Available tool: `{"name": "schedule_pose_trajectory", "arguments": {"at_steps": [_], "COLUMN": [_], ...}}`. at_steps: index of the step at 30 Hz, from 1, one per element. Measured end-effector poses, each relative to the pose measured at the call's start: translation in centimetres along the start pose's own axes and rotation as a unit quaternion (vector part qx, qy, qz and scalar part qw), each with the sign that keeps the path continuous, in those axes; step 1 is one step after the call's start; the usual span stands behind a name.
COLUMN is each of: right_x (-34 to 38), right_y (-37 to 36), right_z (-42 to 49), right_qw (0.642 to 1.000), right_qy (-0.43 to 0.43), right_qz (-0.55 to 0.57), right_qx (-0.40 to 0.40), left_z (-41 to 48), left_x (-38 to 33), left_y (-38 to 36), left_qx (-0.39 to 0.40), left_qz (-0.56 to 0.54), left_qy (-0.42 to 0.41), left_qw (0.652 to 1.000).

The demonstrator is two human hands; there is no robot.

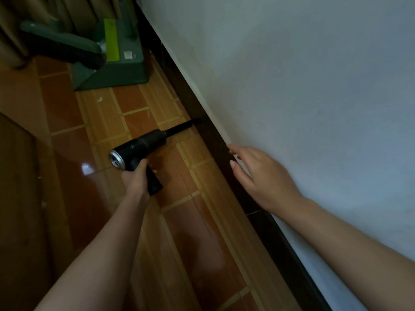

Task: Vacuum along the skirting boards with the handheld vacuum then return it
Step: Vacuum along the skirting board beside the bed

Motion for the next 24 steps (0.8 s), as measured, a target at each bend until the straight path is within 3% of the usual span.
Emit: {"name": "schedule_pose_trajectory", "arguments": {"at_steps": [6, 14, 24], "right_x": [-0.4, -0.2, 0.1], "right_y": [-2.0, -5.3, -6.2], "right_z": [-2.8, -4.2, -3.6], "right_qw": [0.998, 0.998, 0.998], "right_qy": [-0.046, -0.032, -0.033], "right_qz": [0.043, 0.024, 0.032], "right_qx": [-0.031, 0.045, 0.038], "left_z": [-1.1, -1.9, -4.3], "left_x": [-0.3, 0.3, 2.0], "left_y": [-0.4, 0.0, 1.9], "left_qx": [0.007, 0.012, 0.014], "left_qz": [0.001, 0.024, 0.052], "left_qy": [-0.042, -0.048, -0.052], "left_qw": [0.999, 0.998, 0.997]}}
Point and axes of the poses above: each hand's wrist, its own z-axis towards the middle knuckle, its own y-axis out of the back of the hand, x = y × z, the point moved 4 cm from there along z, towards the middle knuckle, and after that the axes turned 9 degrees about -z, right-handed, at the moved point
